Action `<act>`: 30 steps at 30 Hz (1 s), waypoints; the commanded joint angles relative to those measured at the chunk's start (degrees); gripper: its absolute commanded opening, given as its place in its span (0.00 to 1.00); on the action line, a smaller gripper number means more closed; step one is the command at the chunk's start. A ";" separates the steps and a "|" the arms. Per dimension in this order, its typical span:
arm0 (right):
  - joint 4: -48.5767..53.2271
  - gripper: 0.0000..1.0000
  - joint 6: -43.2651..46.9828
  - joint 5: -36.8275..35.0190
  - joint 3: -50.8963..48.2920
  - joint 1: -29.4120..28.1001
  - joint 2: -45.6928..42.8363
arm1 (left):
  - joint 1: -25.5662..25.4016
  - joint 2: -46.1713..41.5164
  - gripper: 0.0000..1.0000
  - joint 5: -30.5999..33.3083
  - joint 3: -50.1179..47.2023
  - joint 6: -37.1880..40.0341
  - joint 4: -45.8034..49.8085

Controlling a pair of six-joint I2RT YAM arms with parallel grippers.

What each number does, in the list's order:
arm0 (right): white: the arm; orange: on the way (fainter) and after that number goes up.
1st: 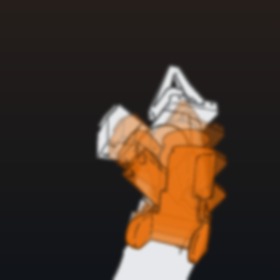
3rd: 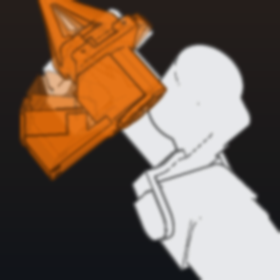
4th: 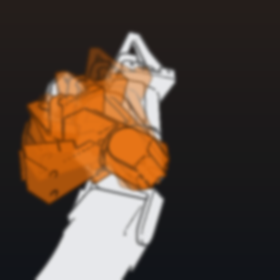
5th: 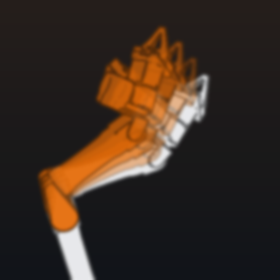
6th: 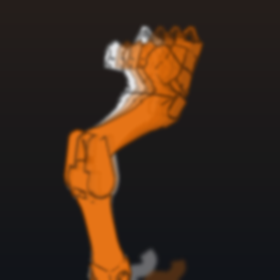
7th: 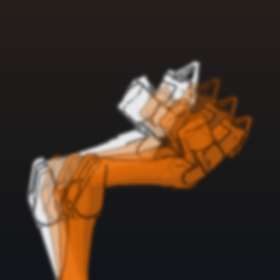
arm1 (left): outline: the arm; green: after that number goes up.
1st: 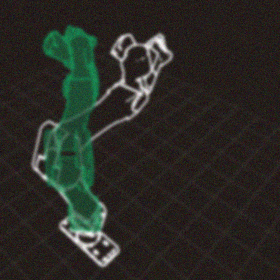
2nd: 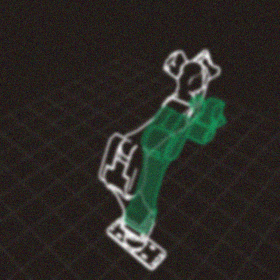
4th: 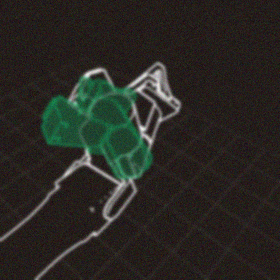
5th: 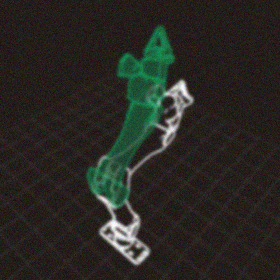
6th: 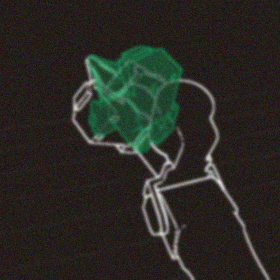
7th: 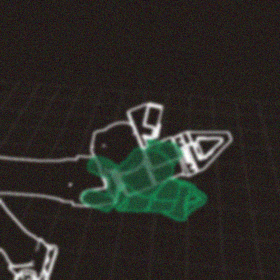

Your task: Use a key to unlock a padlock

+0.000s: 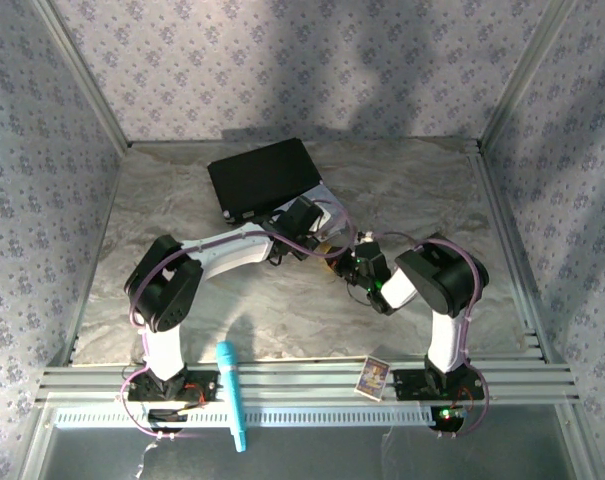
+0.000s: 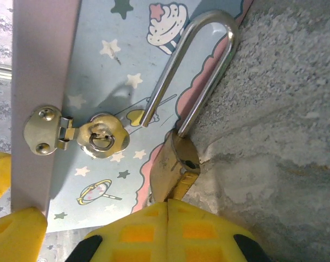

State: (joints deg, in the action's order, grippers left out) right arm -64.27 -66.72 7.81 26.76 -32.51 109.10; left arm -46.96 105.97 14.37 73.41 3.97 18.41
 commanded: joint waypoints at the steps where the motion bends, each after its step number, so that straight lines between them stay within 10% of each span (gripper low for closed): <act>1: -0.57 0.00 -1.78 1.42 0.21 1.38 2.47 | -1.02 4.68 0.54 -5.37 -2.79 -0.92 12.35; 15: 49.92 0.00 11.90 -13.50 3.12 1.54 -20.66 | -0.73 4.99 0.56 5.91 1.30 -4.15 11.81; 21: 53.83 0.45 18.51 -8.28 10.55 2.15 -17.94 | 0.14 2.46 0.64 7.45 2.56 -6.90 7.82; 30: 61.62 0.59 20.36 -12.56 23.83 -2.53 -8.42 | 0.29 -4.46 0.83 7.87 3.58 -11.39 4.14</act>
State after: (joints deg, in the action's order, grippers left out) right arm -8.40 -47.46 -2.22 47.22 -34.02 97.69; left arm -47.00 106.41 21.26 76.25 -4.03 22.22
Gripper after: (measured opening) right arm 0.591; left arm 0.818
